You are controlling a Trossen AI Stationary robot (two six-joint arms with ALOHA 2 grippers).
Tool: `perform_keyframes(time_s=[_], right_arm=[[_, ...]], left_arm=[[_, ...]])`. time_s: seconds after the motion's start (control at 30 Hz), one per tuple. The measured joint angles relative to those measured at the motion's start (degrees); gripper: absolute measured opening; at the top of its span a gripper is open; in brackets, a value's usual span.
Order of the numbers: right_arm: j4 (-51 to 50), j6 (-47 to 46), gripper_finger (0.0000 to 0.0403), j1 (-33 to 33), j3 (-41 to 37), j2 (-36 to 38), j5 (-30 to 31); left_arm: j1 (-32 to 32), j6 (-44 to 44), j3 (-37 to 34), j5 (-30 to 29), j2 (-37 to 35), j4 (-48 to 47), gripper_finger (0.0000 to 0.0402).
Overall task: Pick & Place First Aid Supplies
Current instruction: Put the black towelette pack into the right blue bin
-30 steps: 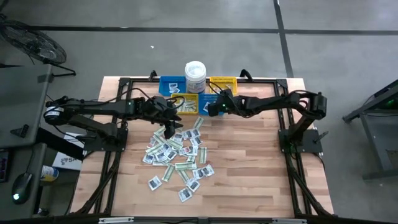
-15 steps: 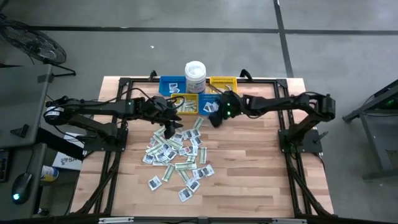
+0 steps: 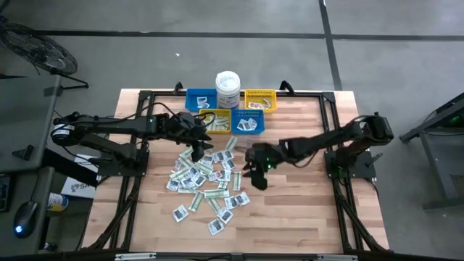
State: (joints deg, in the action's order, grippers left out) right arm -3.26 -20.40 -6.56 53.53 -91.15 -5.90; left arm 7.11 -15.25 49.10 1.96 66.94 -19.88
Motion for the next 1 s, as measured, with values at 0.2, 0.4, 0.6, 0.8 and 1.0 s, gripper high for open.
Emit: perform_keyframes(time_s=[0.2, 0.4, 0.6, 0.8, 1.0], right_arm=[[1.6, 1.5, 0.0138, -4.6, 0.0, -4.4, 2.2], [5.3, 1.5, 0.0138, -5.9, 0.0, -9.7, 0.0], [8.8, 4.4, 0.0138, -6.0, 0.0, -12.9, -2.0], [8.7, 8.0, 0.0138, -6.0, 0.0, -15.1, -2.6], [8.8, 10.3, 0.0138, -6.6, 0.0, -15.4, -2.5]], left_arm=[[0.0, 0.0, 0.0, 0.0, 0.0, 0.0, 0.0165], [0.0, 0.0, 0.0, 0.0, 0.0, -0.1, 0.0165], [0.0, 0.0, 0.0, 0.0, 0.0, -0.3, 0.0165], [0.0, 0.0, 0.0, 0.0, 0.0, -0.7, 0.0165], [0.0, 0.0, 0.0, 0.0, 0.0, -1.2, 0.0165]])
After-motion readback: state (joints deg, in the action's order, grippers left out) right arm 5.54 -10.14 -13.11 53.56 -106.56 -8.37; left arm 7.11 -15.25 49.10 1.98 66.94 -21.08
